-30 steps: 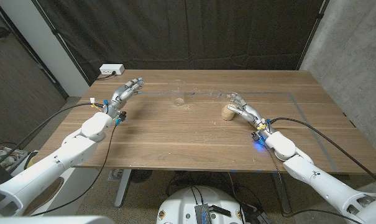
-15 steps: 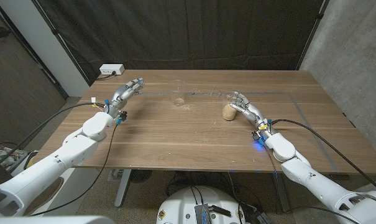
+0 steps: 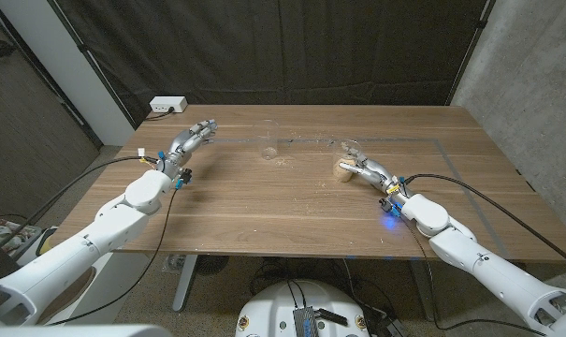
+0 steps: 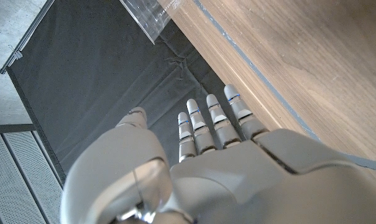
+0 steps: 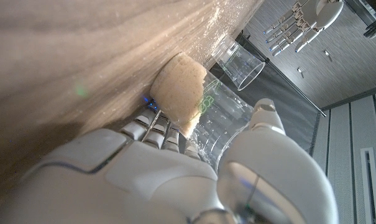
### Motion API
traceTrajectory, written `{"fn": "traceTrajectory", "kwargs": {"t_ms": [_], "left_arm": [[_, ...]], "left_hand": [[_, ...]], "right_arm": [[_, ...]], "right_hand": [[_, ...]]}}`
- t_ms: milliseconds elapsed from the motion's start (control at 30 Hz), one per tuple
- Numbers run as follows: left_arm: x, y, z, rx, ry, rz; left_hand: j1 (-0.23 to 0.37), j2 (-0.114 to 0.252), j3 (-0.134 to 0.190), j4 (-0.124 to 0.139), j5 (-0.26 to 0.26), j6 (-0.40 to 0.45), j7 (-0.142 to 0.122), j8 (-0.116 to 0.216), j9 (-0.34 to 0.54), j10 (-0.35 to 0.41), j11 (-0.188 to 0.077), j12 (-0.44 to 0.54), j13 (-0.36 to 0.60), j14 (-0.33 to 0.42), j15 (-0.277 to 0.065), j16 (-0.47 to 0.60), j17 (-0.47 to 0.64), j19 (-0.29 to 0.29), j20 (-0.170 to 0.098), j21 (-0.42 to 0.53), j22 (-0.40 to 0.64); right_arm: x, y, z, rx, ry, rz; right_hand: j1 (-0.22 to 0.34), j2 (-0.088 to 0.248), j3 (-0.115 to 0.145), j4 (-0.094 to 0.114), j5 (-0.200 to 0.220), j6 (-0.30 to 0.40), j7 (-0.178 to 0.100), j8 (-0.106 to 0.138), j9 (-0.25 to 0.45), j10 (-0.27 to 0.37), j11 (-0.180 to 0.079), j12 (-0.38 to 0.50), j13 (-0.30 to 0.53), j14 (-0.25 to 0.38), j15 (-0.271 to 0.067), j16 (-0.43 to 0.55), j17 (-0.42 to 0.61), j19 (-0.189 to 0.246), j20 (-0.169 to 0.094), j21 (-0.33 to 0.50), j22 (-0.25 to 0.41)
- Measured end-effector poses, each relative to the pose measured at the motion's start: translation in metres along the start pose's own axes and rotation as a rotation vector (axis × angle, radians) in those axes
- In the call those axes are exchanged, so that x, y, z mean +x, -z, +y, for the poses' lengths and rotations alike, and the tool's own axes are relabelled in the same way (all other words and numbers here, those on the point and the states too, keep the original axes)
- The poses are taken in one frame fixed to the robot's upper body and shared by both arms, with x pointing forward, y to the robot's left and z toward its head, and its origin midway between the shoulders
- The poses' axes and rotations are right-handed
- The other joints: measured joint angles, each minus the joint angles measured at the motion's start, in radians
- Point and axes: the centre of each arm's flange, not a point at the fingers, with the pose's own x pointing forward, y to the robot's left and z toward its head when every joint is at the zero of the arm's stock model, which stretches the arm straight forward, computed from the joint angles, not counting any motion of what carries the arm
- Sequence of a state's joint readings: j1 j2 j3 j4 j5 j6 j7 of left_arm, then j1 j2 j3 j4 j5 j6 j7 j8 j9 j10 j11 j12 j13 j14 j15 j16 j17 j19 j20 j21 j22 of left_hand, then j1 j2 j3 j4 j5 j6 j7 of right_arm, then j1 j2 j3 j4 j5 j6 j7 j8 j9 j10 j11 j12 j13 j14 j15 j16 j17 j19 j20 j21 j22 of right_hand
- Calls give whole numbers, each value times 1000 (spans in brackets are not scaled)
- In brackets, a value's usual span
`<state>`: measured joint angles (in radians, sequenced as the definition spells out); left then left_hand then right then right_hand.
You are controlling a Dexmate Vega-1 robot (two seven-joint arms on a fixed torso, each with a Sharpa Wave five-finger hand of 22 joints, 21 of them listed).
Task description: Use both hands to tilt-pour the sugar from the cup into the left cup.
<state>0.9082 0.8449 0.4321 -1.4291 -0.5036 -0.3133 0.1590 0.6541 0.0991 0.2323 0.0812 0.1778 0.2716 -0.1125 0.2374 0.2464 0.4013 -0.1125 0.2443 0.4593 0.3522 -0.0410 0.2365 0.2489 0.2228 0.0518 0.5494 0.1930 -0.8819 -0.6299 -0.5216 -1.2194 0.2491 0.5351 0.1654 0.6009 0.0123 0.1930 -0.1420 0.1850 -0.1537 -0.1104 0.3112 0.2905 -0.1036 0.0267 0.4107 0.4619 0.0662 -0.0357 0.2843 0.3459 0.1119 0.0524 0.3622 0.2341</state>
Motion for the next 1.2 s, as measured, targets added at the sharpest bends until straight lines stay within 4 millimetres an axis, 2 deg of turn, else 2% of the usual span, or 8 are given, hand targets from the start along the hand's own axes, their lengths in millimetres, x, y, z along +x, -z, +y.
{"fn": "traceTrajectory", "kwargs": {"t_ms": [233,300,400,567,800,1033,1200], "left_arm": [[0,2,1,-2,1,-1],[0,3,2,-3,0,1],[1,5,3,-5,-1,2],[1,6,4,-7,-1,3],[2,7,6,-8,0,4],[5,11,8,-9,2,11],[6,13,9,-10,2,15]], "left_hand": [[0,0,1,-7,0,0,0,0,0,0,0,0,0,0,0,0,0,0,0,0,0],[9,-9,1,-7,0,0,0,0,0,0,0,0,0,0,0,0,0,0,0,0,0],[9,-9,1,-7,0,0,0,0,0,0,0,0,0,0,0,0,0,0,0,0,0],[9,-9,1,-7,0,0,0,0,0,0,0,-2,0,0,0,3,5,0,0,0,5],[9,-9,5,-11,0,0,0,0,0,0,0,-2,0,0,0,4,5,0,0,0,5],[9,-9,8,-14,0,0,0,0,0,0,0,-2,0,0,0,4,9,0,0,0,5],[9,-9,11,-17,0,0,0,0,0,0,0,-2,0,0,0,4,9,0,0,0,5]], "right_arm": [[4,-6,6,-7,-15,11],[4,-7,7,-8,-11,12],[5,-7,10,-5,2,11],[7,-7,14,5,27,8],[7,-7,20,18,73,-6],[7,-7,23,24,107,-17],[6,-8,23,28,124,-20]], "right_hand": [[0,0,0,0,0,0,0,0,3,8,-8,3,9,22,-1,8,5,1,-1,4,0],[11,11,0,0,0,6,1,0,5,15,-15,7,14,35,-2,16,9,13,-6,9,1],[24,24,15,-3,0,15,-5,2,8,23,-23,16,20,49,-2,19,13,20,-10,9,2],[41,41,25,-3,0,29,-19,19,16,42,-42,39,36,88,-2,44,28,30,-15,18,4],[64,64,25,-3,0,59,-34,46,36,78,-78,85,74,137,-3,91,72,50,-33,24,3],[86,75,29,-7,-4,102,-48,81,59,106,-95,126,112,163,-2,131,118,62,-53,27,7],[95,74,29,-7,-4,109,-49,90,69,110,-99,134,128,168,-7,145,135,62,-53,27,7]]}}
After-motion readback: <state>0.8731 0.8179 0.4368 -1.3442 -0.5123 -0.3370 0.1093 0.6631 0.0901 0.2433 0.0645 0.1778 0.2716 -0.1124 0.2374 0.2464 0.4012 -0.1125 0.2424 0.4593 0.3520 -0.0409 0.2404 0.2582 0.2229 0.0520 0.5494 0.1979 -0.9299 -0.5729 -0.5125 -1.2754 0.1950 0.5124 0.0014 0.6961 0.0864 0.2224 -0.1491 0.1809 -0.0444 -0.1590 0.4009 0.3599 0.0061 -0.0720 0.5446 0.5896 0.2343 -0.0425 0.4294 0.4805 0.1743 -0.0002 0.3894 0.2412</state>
